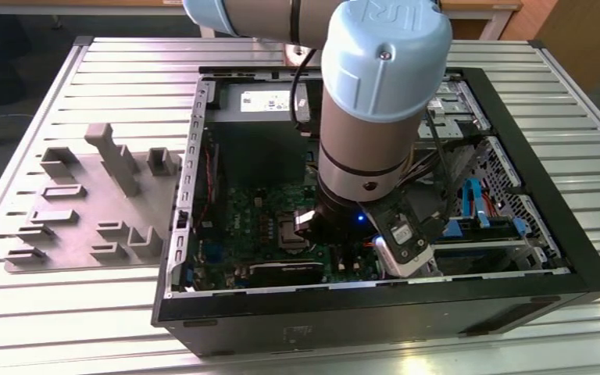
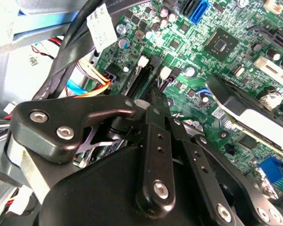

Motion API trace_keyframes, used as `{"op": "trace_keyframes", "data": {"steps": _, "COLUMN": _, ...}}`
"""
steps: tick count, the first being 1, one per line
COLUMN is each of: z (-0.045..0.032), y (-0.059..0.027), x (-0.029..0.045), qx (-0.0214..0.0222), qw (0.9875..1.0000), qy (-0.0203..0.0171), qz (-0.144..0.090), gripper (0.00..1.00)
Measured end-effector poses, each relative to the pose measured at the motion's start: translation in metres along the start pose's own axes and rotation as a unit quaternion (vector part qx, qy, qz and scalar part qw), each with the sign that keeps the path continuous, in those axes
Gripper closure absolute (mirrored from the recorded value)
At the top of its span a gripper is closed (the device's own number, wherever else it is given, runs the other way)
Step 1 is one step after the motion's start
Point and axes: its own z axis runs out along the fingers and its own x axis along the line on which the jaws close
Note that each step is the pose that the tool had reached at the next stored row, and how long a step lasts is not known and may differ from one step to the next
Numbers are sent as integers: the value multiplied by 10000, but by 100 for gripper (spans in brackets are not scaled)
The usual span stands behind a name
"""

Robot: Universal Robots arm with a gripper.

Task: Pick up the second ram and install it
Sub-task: 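Press down the second ram until it locks into place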

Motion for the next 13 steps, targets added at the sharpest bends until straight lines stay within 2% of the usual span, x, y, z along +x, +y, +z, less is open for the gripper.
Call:
{"op": "trace_keyframes", "data": {"steps": 7, "z": 3, "y": 1, "x": 0, "qx": -5, "qw": 10000, "qy": -1, "qz": 0, "gripper": 89}}
{"op": "trace_keyframes", "data": {"steps": 9, "z": -28, "y": 6, "x": -2, "qx": -20, "qw": 10000, "qy": -5, "qz": 1, "gripper": 89}}
{"op": "trace_keyframes", "data": {"steps": 11, "z": -100, "y": 4, "x": -5, "qx": -3, "qw": 10000, "qy": -1, "qz": 0, "gripper": 89}}
{"op": "trace_keyframes", "data": {"steps": 13, "z": -160, "y": 6, "x": -8, "qx": -4, "qw": 10000, "qy": -1, "qz": 1, "gripper": 89}}
